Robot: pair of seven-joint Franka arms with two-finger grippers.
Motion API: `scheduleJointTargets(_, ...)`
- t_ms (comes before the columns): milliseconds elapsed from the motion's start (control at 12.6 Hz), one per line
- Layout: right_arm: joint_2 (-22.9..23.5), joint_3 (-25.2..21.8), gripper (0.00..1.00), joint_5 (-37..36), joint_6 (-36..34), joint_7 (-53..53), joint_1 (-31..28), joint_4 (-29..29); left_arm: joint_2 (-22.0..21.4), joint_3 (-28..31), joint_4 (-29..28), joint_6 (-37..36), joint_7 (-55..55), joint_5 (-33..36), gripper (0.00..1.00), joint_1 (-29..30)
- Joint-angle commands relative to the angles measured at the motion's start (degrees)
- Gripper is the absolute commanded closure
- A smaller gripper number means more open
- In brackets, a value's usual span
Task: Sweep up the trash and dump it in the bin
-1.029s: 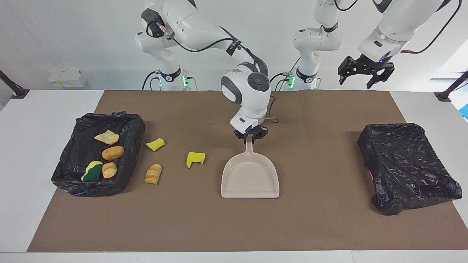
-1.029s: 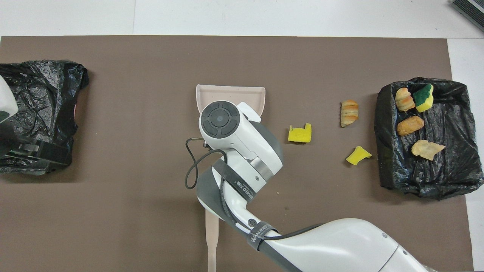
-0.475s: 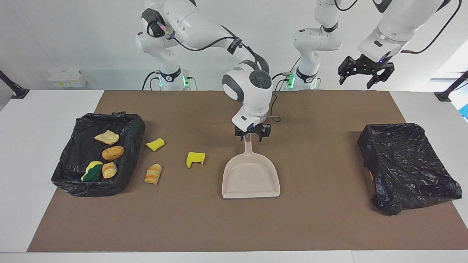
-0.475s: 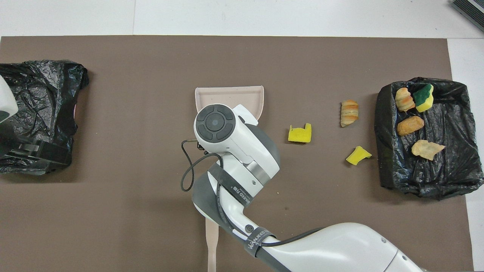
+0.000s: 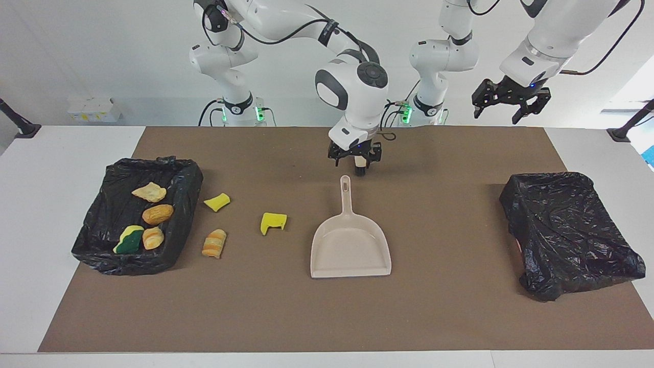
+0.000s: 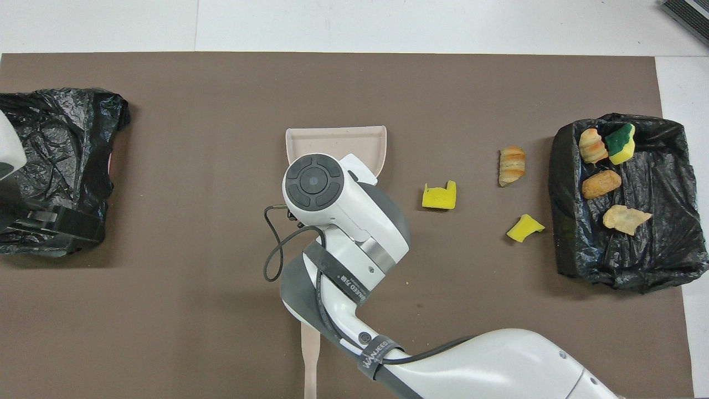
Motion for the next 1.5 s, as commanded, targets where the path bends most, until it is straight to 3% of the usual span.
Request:
scheduleJointTargets(0,-8.81,0.09,0.00,2.77,1.49,1.74,1.39,-11.87,-0.03,-0.71,0.31,1.60,-0.31,0.27,0.00,-0.53)
scheduleJointTargets(158,-12.07,0.09,0.00,6.10,4.19,4.36,3.76,-16.79,-0.03,-0.80,-1.79,6.68,-2.05,0.18,0.00,-2.89)
scheduleJointTargets(316,-17.68,0.18,0.00,7.00,13.31,7.71,7.35,-26.69,0.06,-0.80,-4.96,10.99,-5.39,0.18,0.00,-5.53)
scheduleJointTargets(475,-19.99,0.18,0.00,7.44,15.11,9.47,8.87,-30.52,0.58,-0.80,-8.03,14.34,-7.14,0.18,0.00,-10.34)
scheduleJointTargets(870,-18.59,0.17,0.00,7.35,21.00,11.85,14.94,-35.01,1.20,-0.89,-15.77,24.88,-18.29,0.10,0.00,-18.63)
scheduleJointTargets(1108,-17.80,0.18,0.00,7.44,23.37,11.94,17.04,-36.33,6.19,-0.80,-17.19,31.21,-24.64,0.18,0.00,-22.67)
scheduleJointTargets(1266,-17.80,0.18,0.07,7.35,23.46,11.85,17.14,-36.50,12.24,-0.80,-17.19,37.52,-30.42,0.45,0.00,-26.79)
scheduleJointTargets(1424,-16.48,0.18,0.14,7.44,24.69,11.85,18.45,-36.50,14.90,-0.80,-17.02,41.33,-31.77,0.53,0.00,-27.95)
